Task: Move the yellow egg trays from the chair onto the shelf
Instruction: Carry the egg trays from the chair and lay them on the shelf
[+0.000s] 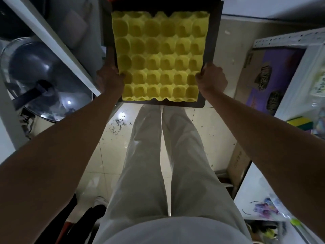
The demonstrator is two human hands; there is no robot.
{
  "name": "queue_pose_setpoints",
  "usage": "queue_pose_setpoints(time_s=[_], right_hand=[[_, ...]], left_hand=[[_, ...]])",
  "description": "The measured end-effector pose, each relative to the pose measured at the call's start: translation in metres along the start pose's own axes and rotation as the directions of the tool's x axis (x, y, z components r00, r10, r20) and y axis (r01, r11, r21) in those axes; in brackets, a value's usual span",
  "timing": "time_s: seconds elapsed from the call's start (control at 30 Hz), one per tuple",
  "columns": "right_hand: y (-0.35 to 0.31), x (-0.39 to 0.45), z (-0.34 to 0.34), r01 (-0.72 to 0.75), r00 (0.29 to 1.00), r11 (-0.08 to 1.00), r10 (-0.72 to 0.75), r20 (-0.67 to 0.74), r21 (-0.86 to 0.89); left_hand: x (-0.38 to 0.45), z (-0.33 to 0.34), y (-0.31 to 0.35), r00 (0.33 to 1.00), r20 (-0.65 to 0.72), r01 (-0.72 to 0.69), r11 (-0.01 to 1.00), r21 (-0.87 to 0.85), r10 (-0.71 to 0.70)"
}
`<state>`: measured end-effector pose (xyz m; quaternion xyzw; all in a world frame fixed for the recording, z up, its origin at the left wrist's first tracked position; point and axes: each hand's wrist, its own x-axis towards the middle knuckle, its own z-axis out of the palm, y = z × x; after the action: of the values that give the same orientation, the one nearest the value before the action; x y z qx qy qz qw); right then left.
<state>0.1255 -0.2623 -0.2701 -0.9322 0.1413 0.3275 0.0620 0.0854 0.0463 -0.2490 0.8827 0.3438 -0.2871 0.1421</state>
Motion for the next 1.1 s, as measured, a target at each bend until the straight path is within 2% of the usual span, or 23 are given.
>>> queue_pose_setpoints(time_s=[0.23, 0.43, 0.6, 0.7, 0.83, 0.97, 1.03, 1.1], right_hand=[[-0.006, -0.002, 0.002, 0.026, 0.995, 0.999, -0.023, -0.093, 0.037], [0.0, -0.005, -0.001, 0.106, 0.983, 0.994, -0.106, -0.15, -0.006], [-0.001, -0.01, -0.013, 0.161, 0.977, 0.986, -0.164, -0.14, -0.032], [-0.005, -0.014, -0.025, 0.132, 0.98, 0.991, -0.133, -0.15, -0.016], [-0.003, -0.022, -0.032, 0.01, 0.999, 0.983, -0.003, -0.037, 0.182], [0.012, -0.044, -0.052, -0.001, 0.987, 0.954, -0.047, 0.154, 0.298], [0.018, -0.063, -0.065, -0.013, 0.984, 0.926, -0.055, 0.168, 0.378], [0.028, -0.085, -0.082, -0.027, 0.992, 0.869, -0.036, 0.117, 0.494]], left_hand=[[0.002, -0.002, -0.003, 1.0, -0.003, -0.011, 0.994, 0.106, 0.011], [-0.013, -0.002, 0.001, 0.994, -0.102, 0.047, 0.994, 0.097, -0.037], [-0.022, -0.01, 0.003, 0.996, -0.067, 0.066, 0.998, 0.023, -0.064], [-0.028, -0.019, 0.003, 0.998, -0.067, 0.014, 1.0, 0.011, -0.013], [-0.041, -0.04, 0.001, 0.992, -0.121, -0.023, 1.0, 0.008, 0.024], [-0.069, -0.073, 0.0, 0.994, -0.101, -0.041, 0.998, 0.045, 0.045], [-0.083, -0.09, 0.0, 0.996, -0.067, -0.06, 0.995, 0.075, 0.065], [-0.099, -0.103, 0.004, 0.992, -0.052, -0.114, 0.99, 0.078, 0.118]])
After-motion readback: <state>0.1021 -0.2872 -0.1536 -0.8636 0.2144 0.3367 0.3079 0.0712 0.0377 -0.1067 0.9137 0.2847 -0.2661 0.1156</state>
